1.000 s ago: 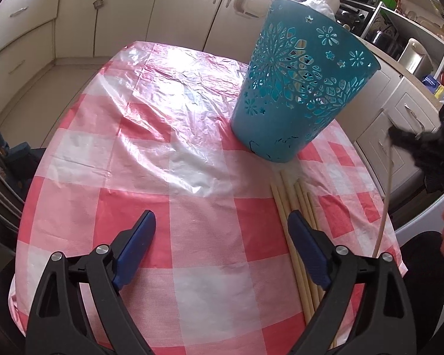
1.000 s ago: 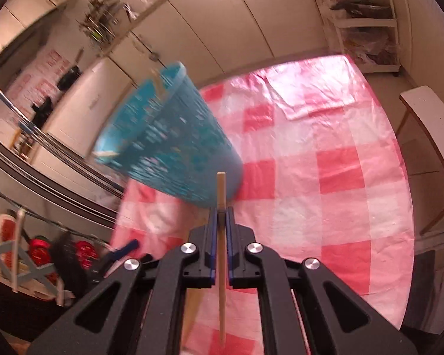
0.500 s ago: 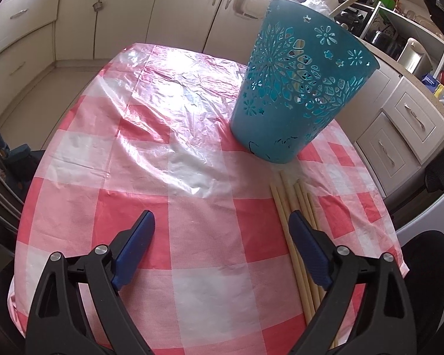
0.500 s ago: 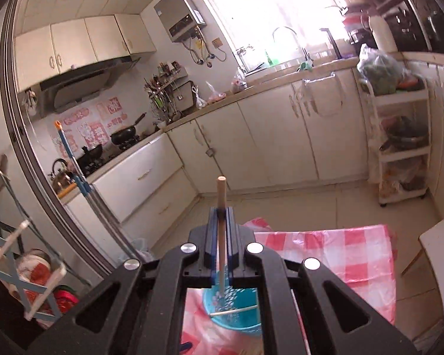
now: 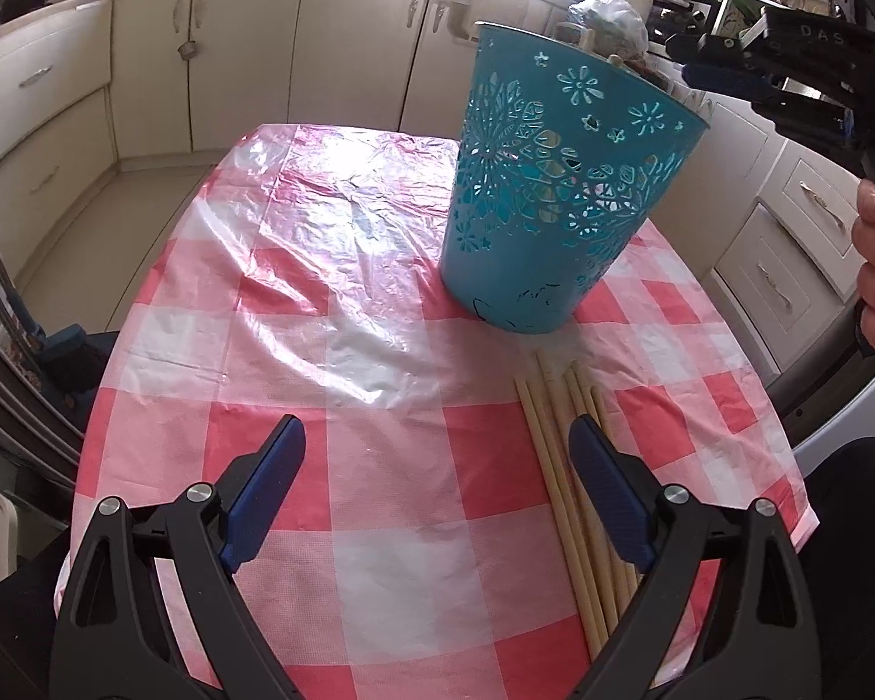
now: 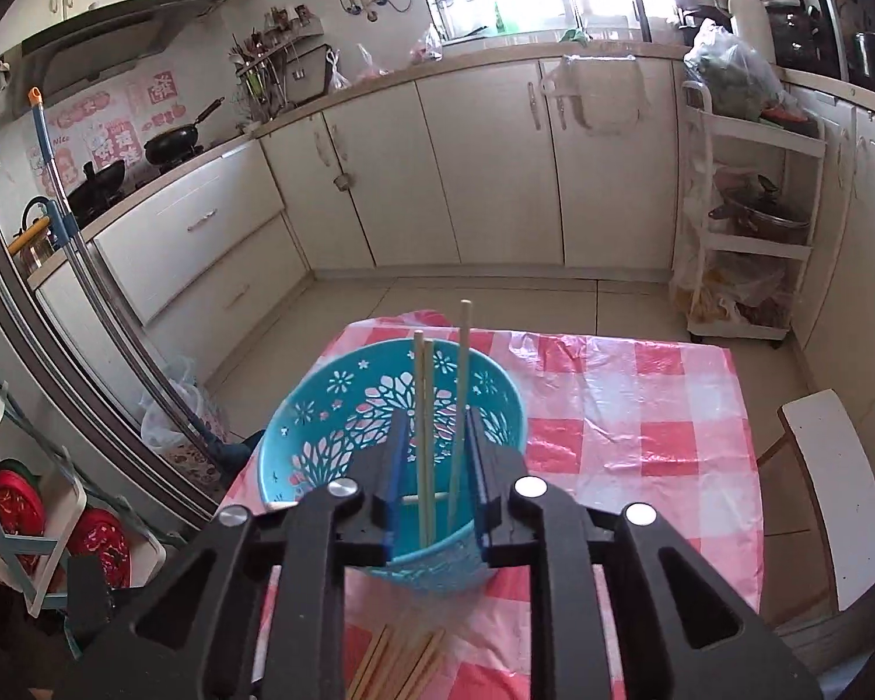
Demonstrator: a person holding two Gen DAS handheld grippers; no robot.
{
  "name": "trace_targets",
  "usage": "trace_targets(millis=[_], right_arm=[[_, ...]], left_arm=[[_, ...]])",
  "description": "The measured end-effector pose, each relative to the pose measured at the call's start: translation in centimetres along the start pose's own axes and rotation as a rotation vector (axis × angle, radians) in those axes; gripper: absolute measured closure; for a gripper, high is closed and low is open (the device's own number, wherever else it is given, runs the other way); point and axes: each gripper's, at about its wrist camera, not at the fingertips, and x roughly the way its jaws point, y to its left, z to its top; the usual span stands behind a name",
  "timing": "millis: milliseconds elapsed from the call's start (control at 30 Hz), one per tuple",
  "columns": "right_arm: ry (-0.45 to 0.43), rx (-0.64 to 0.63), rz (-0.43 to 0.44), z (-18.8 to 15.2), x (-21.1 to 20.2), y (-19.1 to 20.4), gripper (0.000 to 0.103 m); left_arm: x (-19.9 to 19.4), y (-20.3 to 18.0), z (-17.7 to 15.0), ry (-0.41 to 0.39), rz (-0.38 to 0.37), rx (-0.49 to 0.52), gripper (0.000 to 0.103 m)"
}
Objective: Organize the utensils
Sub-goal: 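Lift the stick with the right tool and release it into the basket, then move the right tool back toward the remaining chopsticks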
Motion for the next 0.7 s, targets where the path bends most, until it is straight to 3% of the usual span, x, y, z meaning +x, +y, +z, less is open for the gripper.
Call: trace_targets(millis=[133, 200, 300, 433, 533, 700], right_arm=[[-0.066, 0.017, -0.028, -2.1, -3.6, 0.0, 0.069], [-0.054, 0.037, -0.039, -3.9, -4.4, -0.1, 0.068], [0.047, 0.046, -0.047, -8.1, -3.6, 0.0, 0.070], [0.226, 0.068, -0.028, -13.2, -0.3, 0.5, 0.087], [0.288, 0.076, -0.030, -14.9, 1.7, 0.9, 0.090], [0.319, 0.090, -0.062, -16.0, 4.0, 1.0, 0.090]], left_arm=[[-0.4, -0.7, -0.2, -0.001, 0.016, 0.013, 0.015], [-0.5, -0.8, -0.4, 0.000, 0.022, 0.007, 0.015], [-0.6, -0.7, -0.7, 0.007, 0.041, -0.010, 0.015], [-0.8, 0.1, -1.1, 0.019, 0.070, -0.048, 0.015], [-1.1, 0.8, -1.5, 0.022, 0.085, -0.081, 0.015], [-1.7, 1.0, -1.7, 0.021, 0.094, -0.085, 0.015]])
